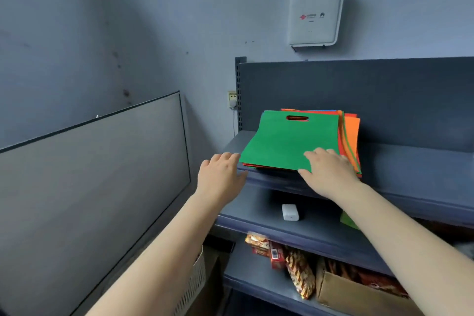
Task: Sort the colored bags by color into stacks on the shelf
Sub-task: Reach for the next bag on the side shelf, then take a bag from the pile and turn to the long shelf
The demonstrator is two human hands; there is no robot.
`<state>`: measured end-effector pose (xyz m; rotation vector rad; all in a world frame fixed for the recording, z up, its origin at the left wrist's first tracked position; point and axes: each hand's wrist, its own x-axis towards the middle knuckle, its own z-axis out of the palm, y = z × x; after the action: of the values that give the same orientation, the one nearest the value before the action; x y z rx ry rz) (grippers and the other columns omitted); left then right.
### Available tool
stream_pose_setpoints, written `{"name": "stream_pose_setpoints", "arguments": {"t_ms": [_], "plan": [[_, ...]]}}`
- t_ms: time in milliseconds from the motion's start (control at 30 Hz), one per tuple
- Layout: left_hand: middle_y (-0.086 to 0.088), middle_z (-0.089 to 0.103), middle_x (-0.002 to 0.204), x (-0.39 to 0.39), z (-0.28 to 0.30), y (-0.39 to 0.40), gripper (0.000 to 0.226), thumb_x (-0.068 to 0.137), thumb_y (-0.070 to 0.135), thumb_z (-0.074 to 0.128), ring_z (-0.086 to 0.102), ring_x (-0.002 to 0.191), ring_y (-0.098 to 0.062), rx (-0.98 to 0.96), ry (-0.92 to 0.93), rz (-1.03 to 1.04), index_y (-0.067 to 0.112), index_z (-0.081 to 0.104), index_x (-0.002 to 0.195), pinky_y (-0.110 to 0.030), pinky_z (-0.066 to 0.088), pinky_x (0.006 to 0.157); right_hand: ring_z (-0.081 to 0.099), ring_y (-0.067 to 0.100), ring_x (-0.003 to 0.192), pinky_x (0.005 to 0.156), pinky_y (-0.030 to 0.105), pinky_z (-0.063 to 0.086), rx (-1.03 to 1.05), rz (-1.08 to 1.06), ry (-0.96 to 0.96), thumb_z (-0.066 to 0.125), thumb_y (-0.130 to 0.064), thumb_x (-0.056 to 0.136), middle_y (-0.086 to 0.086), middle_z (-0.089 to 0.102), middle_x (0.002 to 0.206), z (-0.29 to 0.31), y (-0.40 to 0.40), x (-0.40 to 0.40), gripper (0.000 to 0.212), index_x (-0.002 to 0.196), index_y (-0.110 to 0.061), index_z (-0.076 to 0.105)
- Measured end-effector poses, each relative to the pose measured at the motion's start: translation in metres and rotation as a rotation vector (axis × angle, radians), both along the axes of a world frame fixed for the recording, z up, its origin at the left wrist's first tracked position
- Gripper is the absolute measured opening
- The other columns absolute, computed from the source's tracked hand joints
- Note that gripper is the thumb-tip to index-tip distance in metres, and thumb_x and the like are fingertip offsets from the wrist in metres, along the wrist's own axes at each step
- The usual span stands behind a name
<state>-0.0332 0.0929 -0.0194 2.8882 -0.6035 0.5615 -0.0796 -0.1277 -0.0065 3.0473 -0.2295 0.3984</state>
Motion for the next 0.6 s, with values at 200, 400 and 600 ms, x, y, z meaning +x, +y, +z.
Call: {"name": "stream_pose_setpoints", "arguments": {"t_ms": [200,400,600], "plan": [[0.003,0.051,0.137,0.075,-0.019,-0.052,0.04,0.099,0.04,0.039,0.045,0.125,-0.022,-0.01,0.102,-0.135,0.02,0.05,0.131,-0.034,0.034,0.098,0.047,0.028,0.118,0.095,0.04,0.041,0.081,-0.205,0.056,0.039,-0.044,0.098,0.008,0.051,0.126,-0.011,-0.055,0.029,0.047,0.13,-0.011,0.05],[0.005,0.049,0.138,0.123,-0.034,-0.087,0.042,0.098,0.044,0.038,0.042,0.127,-0.019,-0.065,0.164,-0.262,0.023,0.05,0.132,-0.031,0.029,0.103,0.05,0.025,0.083,0.07,0.032,0.047,0.27,-0.443,-0.02,0.044,-0.047,0.096,0.005,0.055,0.092,-0.021,-0.086,0.053,0.045,0.097,-0.007,0.065],[0.004,0.044,0.146,0.136,-0.035,-0.108,0.048,0.097,0.048,0.039,0.036,0.134,-0.018,-0.064,0.176,-0.417,0.023,0.047,0.138,-0.029,0.023,0.11,0.048,0.019,0.085,0.066,0.028,0.039,0.636,-0.523,-0.242,0.065,-0.038,0.087,0.007,0.063,0.11,-0.026,-0.099,0.064,0.037,0.11,-0.009,0.061]]}}
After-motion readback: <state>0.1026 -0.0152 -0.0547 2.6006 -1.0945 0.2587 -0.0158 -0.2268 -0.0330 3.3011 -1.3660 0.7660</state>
